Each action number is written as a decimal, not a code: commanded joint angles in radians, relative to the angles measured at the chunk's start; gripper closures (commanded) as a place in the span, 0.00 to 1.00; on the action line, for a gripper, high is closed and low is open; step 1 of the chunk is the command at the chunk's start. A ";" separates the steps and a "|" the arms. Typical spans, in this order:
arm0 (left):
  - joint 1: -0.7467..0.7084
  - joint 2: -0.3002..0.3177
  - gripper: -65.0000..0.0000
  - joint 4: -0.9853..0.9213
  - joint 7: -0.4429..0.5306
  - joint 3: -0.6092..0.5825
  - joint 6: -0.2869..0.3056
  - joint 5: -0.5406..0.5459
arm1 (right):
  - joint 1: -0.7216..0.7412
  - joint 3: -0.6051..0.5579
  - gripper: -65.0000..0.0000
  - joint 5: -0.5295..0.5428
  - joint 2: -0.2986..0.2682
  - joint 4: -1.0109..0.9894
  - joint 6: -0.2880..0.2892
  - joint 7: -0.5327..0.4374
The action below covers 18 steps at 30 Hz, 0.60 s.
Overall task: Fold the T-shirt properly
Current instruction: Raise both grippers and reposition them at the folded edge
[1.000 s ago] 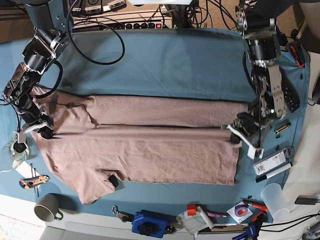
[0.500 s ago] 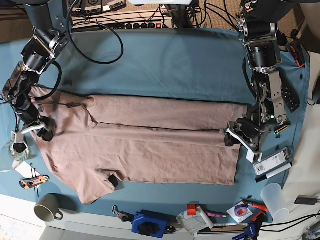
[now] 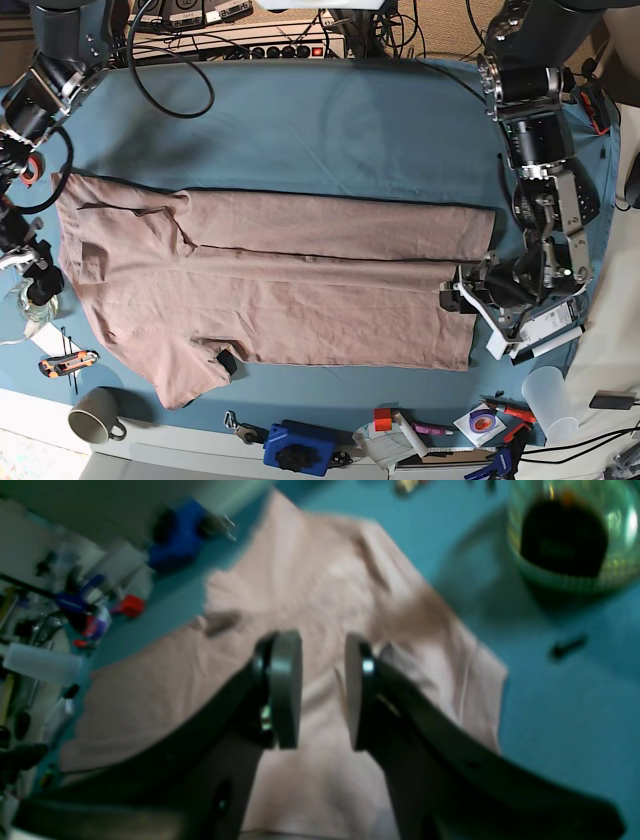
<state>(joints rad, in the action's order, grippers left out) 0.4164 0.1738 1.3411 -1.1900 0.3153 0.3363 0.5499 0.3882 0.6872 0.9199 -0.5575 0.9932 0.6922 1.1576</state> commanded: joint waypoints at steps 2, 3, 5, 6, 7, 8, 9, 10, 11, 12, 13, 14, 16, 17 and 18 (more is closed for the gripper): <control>0.032 0.024 0.56 0.019 -0.027 0.008 0.000 0.016 | 0.024 0.024 0.75 0.034 -0.050 0.040 0.006 0.019; 0.032 0.029 0.56 0.019 -0.044 0.014 0.001 0.021 | 0.023 0.042 0.75 0.033 -0.056 0.048 0.006 0.031; 0.027 0.044 0.56 0.019 -0.052 0.035 0.001 0.044 | 0.022 0.095 0.75 0.033 -0.058 0.062 0.006 0.054; 0.026 0.049 0.56 0.019 -0.056 0.049 0.002 0.054 | 0.022 0.131 0.75 0.033 -0.058 0.064 0.006 0.072; 0.024 0.056 0.56 0.020 -0.067 0.066 0.005 0.058 | 0.022 0.166 0.75 0.033 -0.058 0.064 0.006 0.093; 0.023 0.066 0.56 0.021 -0.076 0.079 0.005 0.058 | 0.019 0.202 0.75 0.033 -0.058 0.064 0.006 0.117; 0.019 0.078 0.56 0.022 -0.077 0.092 0.005 0.062 | 0.010 0.234 0.75 0.034 -0.060 0.064 0.006 0.133; 0.011 0.094 0.56 0.027 -0.077 0.105 0.005 0.080 | -0.003 0.259 0.75 0.032 -0.062 0.064 0.006 0.133; 0.001 0.110 0.56 0.034 -0.077 0.115 0.006 0.103 | -0.026 0.280 0.75 0.033 -0.067 0.064 0.006 0.129; -0.010 0.127 0.56 0.043 -0.077 0.123 0.028 0.115 | -0.047 0.294 0.75 0.032 -0.072 0.064 0.006 0.124; -0.021 0.143 0.56 0.050 -0.079 0.129 0.040 0.129 | -0.074 0.306 0.75 0.030 -0.077 0.064 0.006 0.121; -0.034 0.159 0.56 0.056 -0.082 0.129 0.052 0.149 | -0.101 0.311 0.75 0.027 -0.084 0.064 0.006 0.118; -0.058 0.181 0.56 0.070 -0.086 0.128 0.058 0.176 | -0.155 0.312 0.75 0.019 -0.095 0.064 0.006 0.105; -0.071 0.190 0.56 0.076 -0.089 0.129 0.058 0.190 | -0.179 0.311 0.75 0.009 -0.097 0.064 0.006 0.099; -0.085 0.197 0.56 0.084 -0.089 0.128 0.063 0.196 | -0.200 0.312 0.75 -0.003 -0.098 0.064 0.006 0.097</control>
<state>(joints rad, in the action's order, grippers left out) 0.3084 0.3515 1.4063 -1.2858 0.4400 0.3939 0.7292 0.1745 0.9958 0.8982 -0.6205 1.0409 0.6971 1.2728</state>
